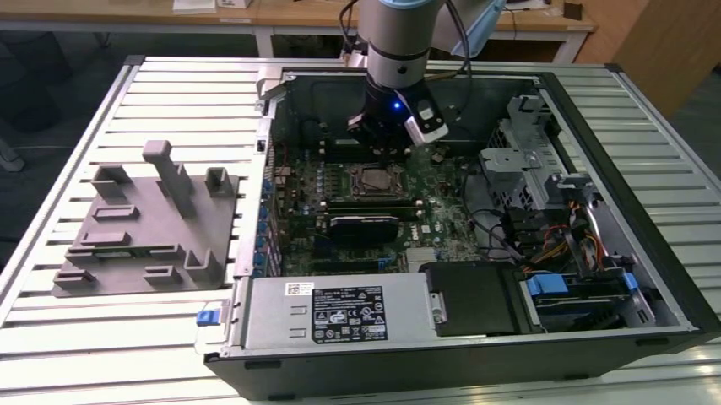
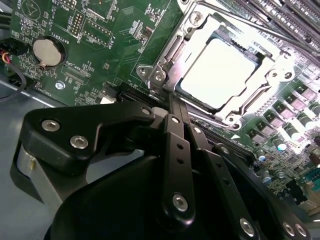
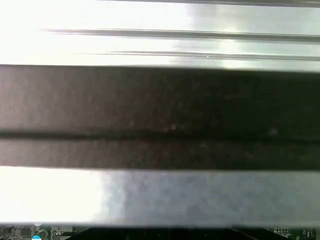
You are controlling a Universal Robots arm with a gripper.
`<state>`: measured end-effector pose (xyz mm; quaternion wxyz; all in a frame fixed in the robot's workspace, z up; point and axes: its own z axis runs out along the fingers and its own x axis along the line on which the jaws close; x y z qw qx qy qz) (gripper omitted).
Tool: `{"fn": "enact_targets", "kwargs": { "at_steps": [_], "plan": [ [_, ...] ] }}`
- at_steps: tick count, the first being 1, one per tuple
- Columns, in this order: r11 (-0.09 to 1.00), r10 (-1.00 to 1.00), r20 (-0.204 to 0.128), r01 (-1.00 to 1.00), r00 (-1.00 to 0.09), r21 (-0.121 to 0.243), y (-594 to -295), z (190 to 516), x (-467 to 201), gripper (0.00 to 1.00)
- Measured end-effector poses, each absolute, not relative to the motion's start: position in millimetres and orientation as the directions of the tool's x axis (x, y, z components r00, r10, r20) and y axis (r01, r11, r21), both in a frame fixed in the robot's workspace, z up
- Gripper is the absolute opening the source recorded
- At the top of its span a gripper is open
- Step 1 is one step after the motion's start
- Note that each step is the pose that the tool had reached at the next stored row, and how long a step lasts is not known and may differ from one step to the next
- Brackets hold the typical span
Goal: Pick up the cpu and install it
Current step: 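Install the first cpu locking lever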
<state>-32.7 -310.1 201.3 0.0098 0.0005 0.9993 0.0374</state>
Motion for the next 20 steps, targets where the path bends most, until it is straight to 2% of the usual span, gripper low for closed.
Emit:
{"fn": "enact_targets", "kwargs": {
  "at_steps": [11, 17, 20],
  "plan": [
    [0.999, 0.001, -0.002, 0.001, -1.0, 0.048, -310.4, 197.8, -31.6, 0.11],
    [0.999, 0.001, -0.001, 0.001, -1.0, 0.049, -310.3, 195.5, -29.2, 0.11],
    [0.998, 0.001, 0.0, 0.001, -1.0, 0.064, -310.8, 195.9, -27.1, 0.11]
  ]
}}
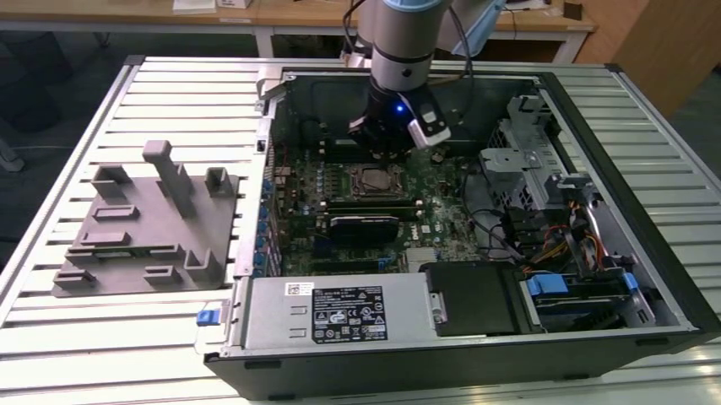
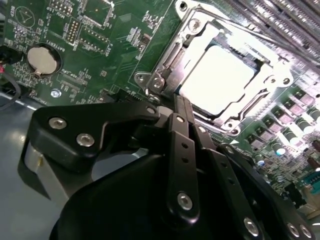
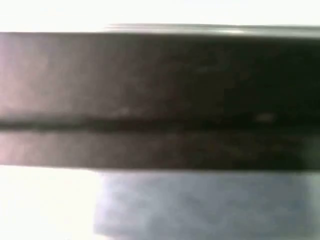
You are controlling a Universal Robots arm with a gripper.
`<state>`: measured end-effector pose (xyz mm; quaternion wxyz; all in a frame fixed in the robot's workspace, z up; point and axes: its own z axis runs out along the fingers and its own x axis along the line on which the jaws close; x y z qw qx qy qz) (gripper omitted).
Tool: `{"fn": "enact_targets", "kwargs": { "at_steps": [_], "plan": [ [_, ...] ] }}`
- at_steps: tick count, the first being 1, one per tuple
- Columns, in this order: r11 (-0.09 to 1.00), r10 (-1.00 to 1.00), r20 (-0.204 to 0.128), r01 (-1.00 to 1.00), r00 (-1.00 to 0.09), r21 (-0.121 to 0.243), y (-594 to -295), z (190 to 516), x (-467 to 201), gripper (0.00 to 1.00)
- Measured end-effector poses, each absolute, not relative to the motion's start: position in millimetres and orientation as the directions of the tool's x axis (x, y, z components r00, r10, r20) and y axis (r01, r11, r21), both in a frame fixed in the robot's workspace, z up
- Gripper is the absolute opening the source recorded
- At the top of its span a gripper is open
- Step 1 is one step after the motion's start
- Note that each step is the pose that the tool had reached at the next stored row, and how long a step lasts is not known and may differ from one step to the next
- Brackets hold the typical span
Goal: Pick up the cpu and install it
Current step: 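Install the first cpu locking lever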
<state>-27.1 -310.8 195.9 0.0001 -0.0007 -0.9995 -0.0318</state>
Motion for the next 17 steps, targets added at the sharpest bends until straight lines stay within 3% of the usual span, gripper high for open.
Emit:
{"fn": "enact_targets", "kwargs": {
  "at_steps": [6, 17],
  "plan": [
    [0.994, 0.001, -0.001, 0.0, -1.0, 0.106, -310.1, 195.0, -24.9, 0.11],
    [0.994, 0.001, -0.001, 0.001, -1.0, 0.109, -310.6, 211.9, -25.1, 0.11]
  ]
}}
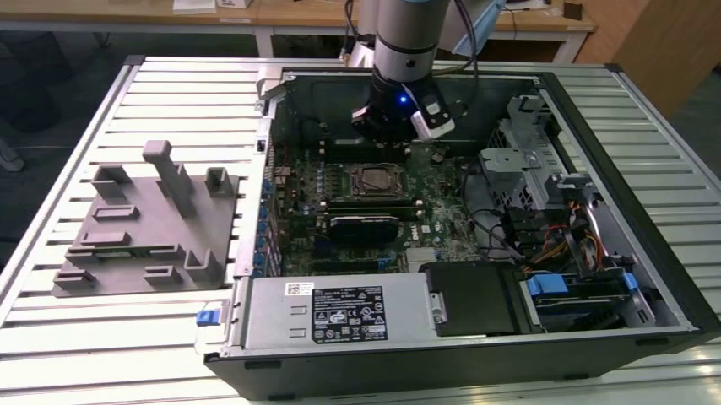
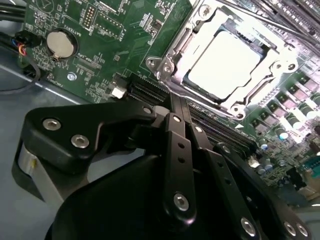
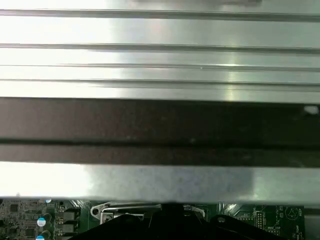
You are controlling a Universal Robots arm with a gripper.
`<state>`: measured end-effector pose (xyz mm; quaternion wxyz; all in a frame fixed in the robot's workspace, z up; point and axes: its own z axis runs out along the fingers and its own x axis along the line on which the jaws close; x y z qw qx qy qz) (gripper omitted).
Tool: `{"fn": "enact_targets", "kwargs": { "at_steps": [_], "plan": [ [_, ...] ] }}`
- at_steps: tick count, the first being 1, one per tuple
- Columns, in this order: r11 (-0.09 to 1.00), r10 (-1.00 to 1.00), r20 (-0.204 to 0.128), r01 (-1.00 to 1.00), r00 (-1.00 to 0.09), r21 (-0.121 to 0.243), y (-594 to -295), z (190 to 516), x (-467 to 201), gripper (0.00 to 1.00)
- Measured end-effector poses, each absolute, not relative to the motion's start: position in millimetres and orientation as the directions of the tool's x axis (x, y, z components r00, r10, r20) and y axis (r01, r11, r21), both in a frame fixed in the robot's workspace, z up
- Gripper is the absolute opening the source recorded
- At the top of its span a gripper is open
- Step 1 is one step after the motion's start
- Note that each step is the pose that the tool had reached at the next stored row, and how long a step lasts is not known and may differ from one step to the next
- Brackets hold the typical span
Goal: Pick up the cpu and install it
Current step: 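Install the first cpu locking lever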
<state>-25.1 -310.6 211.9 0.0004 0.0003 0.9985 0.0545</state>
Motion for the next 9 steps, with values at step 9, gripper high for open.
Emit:
{"fn": "enact_targets", "kwargs": {
  "at_steps": [9],
  "plan": [
    [0.994, 0.001, -0.001, 0.001, -1.0, 0.109, -315.3, 211.9, -25.1, 0.11]
  ]
}}
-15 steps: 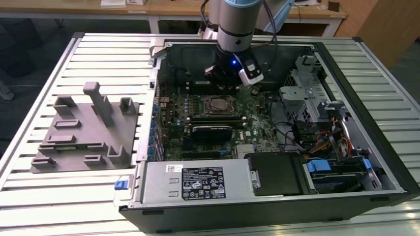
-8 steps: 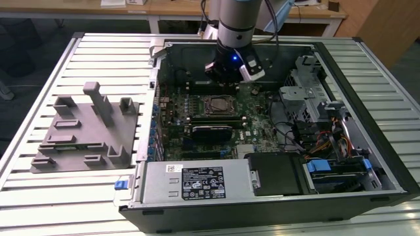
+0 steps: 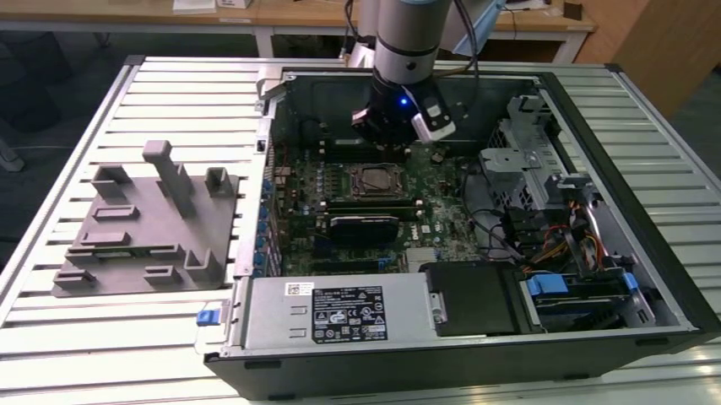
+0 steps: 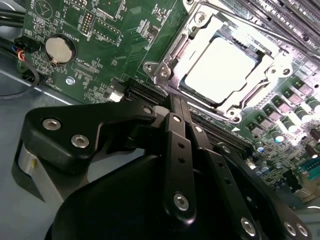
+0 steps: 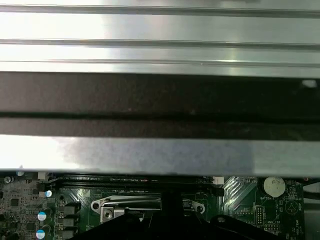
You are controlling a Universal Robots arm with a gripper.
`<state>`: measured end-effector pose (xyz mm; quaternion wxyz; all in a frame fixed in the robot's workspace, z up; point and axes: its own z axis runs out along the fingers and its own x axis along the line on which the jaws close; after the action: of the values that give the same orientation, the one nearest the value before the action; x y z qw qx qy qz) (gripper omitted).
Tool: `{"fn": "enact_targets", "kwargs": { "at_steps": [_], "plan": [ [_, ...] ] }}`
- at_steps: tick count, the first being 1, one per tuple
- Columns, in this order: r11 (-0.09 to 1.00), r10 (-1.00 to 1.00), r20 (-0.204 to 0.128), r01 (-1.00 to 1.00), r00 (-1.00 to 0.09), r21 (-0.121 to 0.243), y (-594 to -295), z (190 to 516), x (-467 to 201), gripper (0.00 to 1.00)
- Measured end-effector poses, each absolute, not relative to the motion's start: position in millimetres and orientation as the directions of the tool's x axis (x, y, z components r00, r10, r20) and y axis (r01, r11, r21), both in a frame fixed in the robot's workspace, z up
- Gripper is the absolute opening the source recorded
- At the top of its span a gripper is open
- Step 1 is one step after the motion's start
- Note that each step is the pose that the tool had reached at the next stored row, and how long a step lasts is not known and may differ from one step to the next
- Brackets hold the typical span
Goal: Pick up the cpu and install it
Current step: 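Install the first cpu locking lever, then install the second cpu locking lever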
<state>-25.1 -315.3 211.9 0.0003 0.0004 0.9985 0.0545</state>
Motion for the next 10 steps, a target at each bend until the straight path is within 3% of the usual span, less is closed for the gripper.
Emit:
{"fn": "enact_targets", "kwargs": {
  "at_steps": [10],
  "plan": [
    [0.994, 0.001, -0.001, 0.001, -1.0, 0.109, -318.8, 211.9, -25.1, 0.11]
  ]
}}
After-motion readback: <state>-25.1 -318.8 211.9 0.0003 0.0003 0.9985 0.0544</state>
